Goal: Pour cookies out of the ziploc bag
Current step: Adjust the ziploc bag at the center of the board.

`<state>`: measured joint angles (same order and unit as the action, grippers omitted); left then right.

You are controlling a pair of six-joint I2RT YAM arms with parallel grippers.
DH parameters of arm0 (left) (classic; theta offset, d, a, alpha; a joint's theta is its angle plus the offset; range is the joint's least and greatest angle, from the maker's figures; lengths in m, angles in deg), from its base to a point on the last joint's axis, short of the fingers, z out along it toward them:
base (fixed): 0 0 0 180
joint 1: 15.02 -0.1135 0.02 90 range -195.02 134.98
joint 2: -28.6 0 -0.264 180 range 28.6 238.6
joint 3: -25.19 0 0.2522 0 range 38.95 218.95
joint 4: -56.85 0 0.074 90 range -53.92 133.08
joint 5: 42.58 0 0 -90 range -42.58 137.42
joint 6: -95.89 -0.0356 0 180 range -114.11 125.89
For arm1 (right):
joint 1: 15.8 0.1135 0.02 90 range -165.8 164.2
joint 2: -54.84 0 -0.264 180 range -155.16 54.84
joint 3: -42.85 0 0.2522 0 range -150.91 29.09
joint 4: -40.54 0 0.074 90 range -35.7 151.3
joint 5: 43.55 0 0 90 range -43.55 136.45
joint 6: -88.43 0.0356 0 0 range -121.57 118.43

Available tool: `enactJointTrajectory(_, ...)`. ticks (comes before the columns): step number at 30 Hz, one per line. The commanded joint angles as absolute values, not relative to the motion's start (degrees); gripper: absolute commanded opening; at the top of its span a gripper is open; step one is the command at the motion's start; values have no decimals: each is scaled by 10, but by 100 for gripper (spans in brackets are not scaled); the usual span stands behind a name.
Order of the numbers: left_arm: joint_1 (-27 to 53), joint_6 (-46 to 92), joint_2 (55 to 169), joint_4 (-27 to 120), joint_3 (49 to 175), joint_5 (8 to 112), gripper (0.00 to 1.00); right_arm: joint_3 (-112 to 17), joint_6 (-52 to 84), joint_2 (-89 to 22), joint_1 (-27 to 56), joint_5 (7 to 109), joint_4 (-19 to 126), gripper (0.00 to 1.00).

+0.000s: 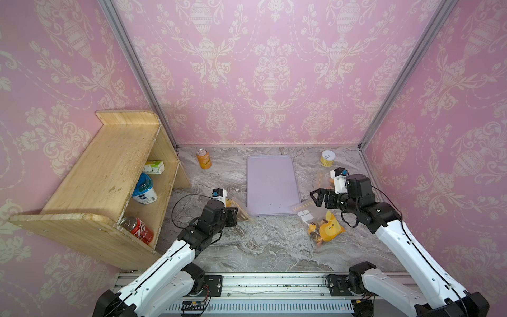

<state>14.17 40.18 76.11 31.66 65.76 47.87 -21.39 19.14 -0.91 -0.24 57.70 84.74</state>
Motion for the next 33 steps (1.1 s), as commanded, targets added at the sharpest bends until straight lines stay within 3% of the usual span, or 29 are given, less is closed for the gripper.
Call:
enactJointTrajectory(1,149,411,740,280,653,447,61,-203,193,-21,20,609,851,100)
enactJointTrajectory(5,153,391,737,239,695,436,99,-196,192,-29,43,612,856,100)
enactJointTrajectory(12,168,383,810,169,793,436,99,-187,178,-67,120,677,816,100)
enactJointTrajectory(18,169,410,846,116,846,423,99,-219,174,-162,211,689,760,95)
enactJointTrajectory(24,173,465,794,28,847,379,99,-332,134,-317,288,681,747,93)
enactJointTrajectory(33,170,496,710,-55,842,345,99,-503,113,-501,340,697,700,90)
